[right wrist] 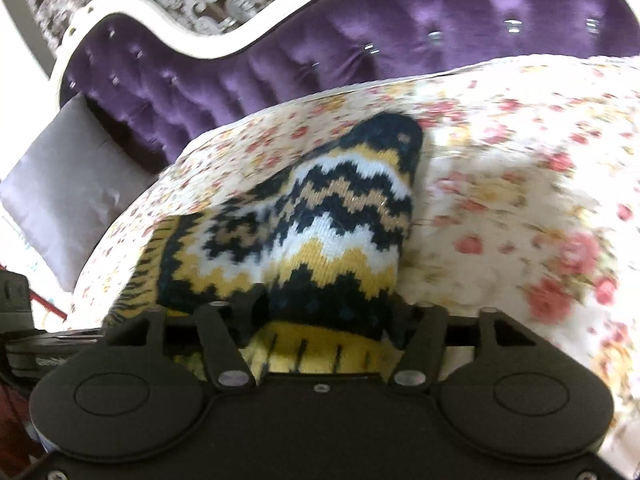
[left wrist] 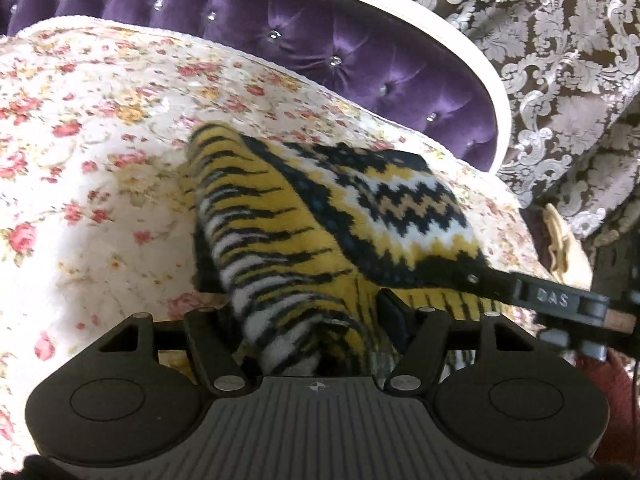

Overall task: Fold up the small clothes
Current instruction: 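Lay the folded sweater on the cover and open both tools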

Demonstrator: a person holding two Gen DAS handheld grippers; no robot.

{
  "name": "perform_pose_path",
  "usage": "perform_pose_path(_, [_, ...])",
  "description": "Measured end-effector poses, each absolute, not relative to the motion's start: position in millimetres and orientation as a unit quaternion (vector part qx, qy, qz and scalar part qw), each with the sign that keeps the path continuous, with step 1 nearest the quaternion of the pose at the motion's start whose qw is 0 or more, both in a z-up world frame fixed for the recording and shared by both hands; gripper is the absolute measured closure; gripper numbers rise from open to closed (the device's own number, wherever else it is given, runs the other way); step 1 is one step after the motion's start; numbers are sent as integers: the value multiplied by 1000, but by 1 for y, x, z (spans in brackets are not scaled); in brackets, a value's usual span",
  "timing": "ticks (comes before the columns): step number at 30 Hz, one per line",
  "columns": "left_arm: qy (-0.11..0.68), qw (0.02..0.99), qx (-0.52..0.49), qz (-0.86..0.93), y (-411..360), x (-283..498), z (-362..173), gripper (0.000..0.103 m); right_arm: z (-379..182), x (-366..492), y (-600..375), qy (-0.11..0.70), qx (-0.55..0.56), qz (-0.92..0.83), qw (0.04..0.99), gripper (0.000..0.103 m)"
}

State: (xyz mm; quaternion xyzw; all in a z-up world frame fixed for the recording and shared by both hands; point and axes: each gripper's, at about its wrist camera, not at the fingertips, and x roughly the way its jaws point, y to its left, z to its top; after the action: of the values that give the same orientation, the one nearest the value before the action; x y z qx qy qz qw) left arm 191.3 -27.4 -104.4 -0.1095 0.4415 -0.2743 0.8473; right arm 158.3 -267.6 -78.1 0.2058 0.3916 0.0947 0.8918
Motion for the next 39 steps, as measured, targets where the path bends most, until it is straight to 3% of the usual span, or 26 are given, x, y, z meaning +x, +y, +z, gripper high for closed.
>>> perform_pose_path(3, [434, 855, -95, -267, -22, 192, -102, 33, -80, 155, -273, 379, 208, 89, 897, 29])
perform_pose_path(7, [427, 862, -92, -258, -10, 189, -101, 28, -77, 150, -277, 372, 154, 70, 913, 15])
perform_pose_path(12, [403, 878, -68, -251, -4, 177, -86, 29, -77, 147, -278, 370, 160, 68, 913, 15])
perform_pose_path(17, [311, 926, -21, -213, -2, 159, -52, 29, -57, 131, -286, 308, 177, 67, 932, 15])
perform_pose_path(18, [304, 930, -4, -209, -7, 160, -50, 29, -51, 130, -287, 290, 177, 59, 939, 17])
perform_pose_path(21, [305, 929, 27, -206, -25, 173, -55, 29, -39, 146, -281, 291, 131, 27, 947, 44])
perform_pose_path(23, [322, 924, 45, -201, -36, 185, -68, 29, -39, 164, -273, 312, 97, 17, 945, 52])
perform_pose_path(28, [345, 917, 84, -179, -46, 205, -95, 27, -61, 201, -255, 364, 29, 6, 931, 52])
perform_pose_path(33, [343, 918, 87, -177, -40, 205, -78, 30, -66, 199, -258, 358, 30, 5, 933, 49])
perform_pose_path(39, [293, 935, 67, -187, -29, 153, -49, 30, -35, 158, -250, 309, 26, 0, 951, 48])
